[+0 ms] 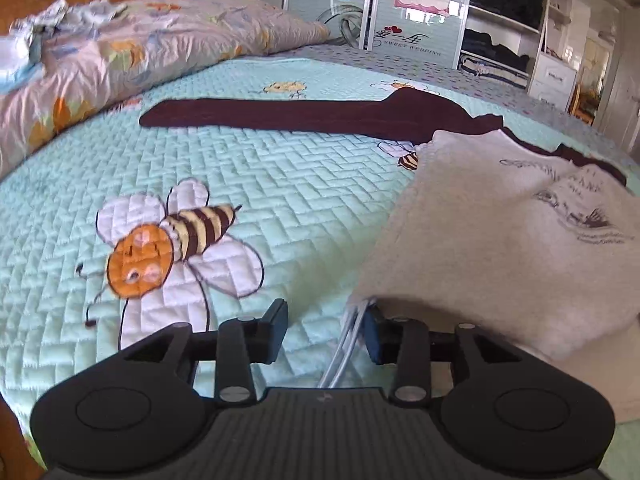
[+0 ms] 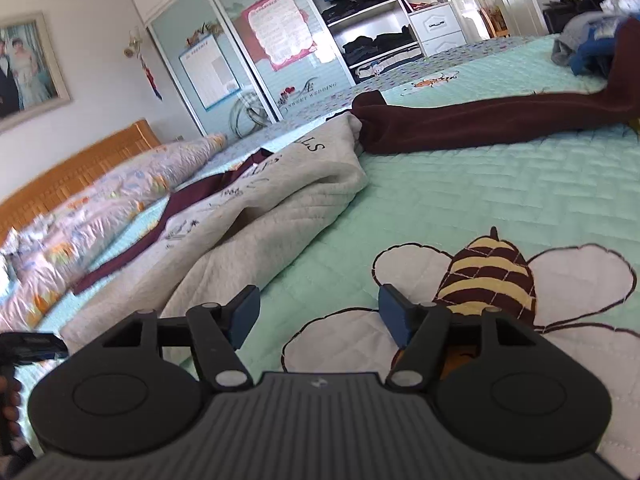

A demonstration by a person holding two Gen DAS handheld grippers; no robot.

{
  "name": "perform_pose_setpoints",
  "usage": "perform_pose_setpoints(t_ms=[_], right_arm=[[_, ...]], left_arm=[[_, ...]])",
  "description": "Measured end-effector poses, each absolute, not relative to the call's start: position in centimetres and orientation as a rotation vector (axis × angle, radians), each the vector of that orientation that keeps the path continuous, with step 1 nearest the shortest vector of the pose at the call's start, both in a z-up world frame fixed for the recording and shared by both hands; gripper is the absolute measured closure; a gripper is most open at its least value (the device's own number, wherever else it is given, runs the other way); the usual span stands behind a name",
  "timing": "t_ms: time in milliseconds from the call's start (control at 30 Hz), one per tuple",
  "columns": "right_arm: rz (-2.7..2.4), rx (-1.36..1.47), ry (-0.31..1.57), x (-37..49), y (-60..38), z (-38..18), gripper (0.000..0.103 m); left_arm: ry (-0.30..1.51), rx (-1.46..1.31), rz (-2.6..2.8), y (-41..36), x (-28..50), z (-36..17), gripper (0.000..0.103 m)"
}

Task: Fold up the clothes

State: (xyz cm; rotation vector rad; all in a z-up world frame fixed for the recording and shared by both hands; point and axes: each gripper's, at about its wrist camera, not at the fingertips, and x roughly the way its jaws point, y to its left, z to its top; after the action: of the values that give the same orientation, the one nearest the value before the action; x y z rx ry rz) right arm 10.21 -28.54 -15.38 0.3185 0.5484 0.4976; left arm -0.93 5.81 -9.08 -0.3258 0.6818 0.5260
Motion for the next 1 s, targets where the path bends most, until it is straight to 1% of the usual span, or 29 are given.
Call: perform_pose_setpoints(t_ms=[67, 200, 267, 300, 400, 467, 500, 533, 567, 600, 633, 667, 767, 867, 933, 1000], right_arm=[[0.467, 0.283, 0.531, 9.4, -27.6, -14.7, 0.033], [0.484, 0.185, 0.470, 7.7, -23.8, -13.0, 0.025], [0.523, 0.055, 0.462, 7.3, -20.3, -12.1, 0.022], [0.528, -0.027, 0.465, 7.3, -18.5, -11.9, 0.019], [0.439, -0.246, 0.461, 8.2, -13.9, -12.2, 0.019], [0.393, -0.300, 0.441, 8.9, -12.5, -12.4, 0.019], [0.360, -0.314, 0.436, 9.3, -12.2, -12.5, 0.023], [0.314, -0.325, 0.436, 9.7, -12.0, -12.6, 0.036], [0.281, -0.326, 0.454, 10.2, -12.1, -12.7, 0.050], [0.282, -0.293, 0.494, 10.8, -12.6, -12.9, 0.088], [0.305, -0.236, 0.540, 11.3, -13.3, -13.1, 0.092], [0.311, -0.208, 0.563, 11.6, -14.0, -13.2, 0.093], [0.304, -0.211, 0.496, 9.8, -15.5, -12.9, 0.095], [0.329, -0.105, 0.446, 7.6, -18.4, -11.6, 0.098], [0.312, -0.035, 0.441, 6.5, -21.2, -11.0, 0.100], [0.277, 0.048, 0.497, 6.2, -24.6, -11.3, 0.100]], left_arm=[[0.652, -0.365, 0.507, 5.6, -1.8, -9.0, 0.057], [0.596, -0.379, 0.460, 4.9, -1.8, -9.7, 0.054], [0.581, -0.376, 0.451, 4.6, -1.3, -10.2, 0.046], [0.579, -0.364, 0.453, 4.4, -1.1, -10.6, 0.045], [0.572, -0.294, 0.466, 3.5, -0.6, -11.5, 0.042], [0.561, -0.229, 0.472, 2.7, -0.5, -12.1, 0.038], [0.557, -0.206, 0.478, 2.4, -0.5, -12.3, 0.038], [0.557, -0.199, 0.486, 2.2, -0.4, -12.3, 0.037], [0.562, -0.197, 0.492, 2.2, -0.2, -12.3, 0.034], [0.569, -0.195, 0.496, 2.3, -0.1, -12.3, 0.032], [0.573, -0.194, 0.499, 2.4, 0.0, -12.3, 0.031], [0.574, -0.194, 0.500, 2.4, 0.0, -12.4, 0.030], [0.576, -0.197, 0.503, 2.6, 0.1, -12.4, 0.029], [0.578, -0.205, 0.503, 2.8, 0.0, -12.4, 0.027], [0.580, -0.205, 0.502, 2.8, 0.0, -12.4, 0.027], [0.583, -0.199, 0.505, 2.8, 0.1, -12.4, 0.026]])
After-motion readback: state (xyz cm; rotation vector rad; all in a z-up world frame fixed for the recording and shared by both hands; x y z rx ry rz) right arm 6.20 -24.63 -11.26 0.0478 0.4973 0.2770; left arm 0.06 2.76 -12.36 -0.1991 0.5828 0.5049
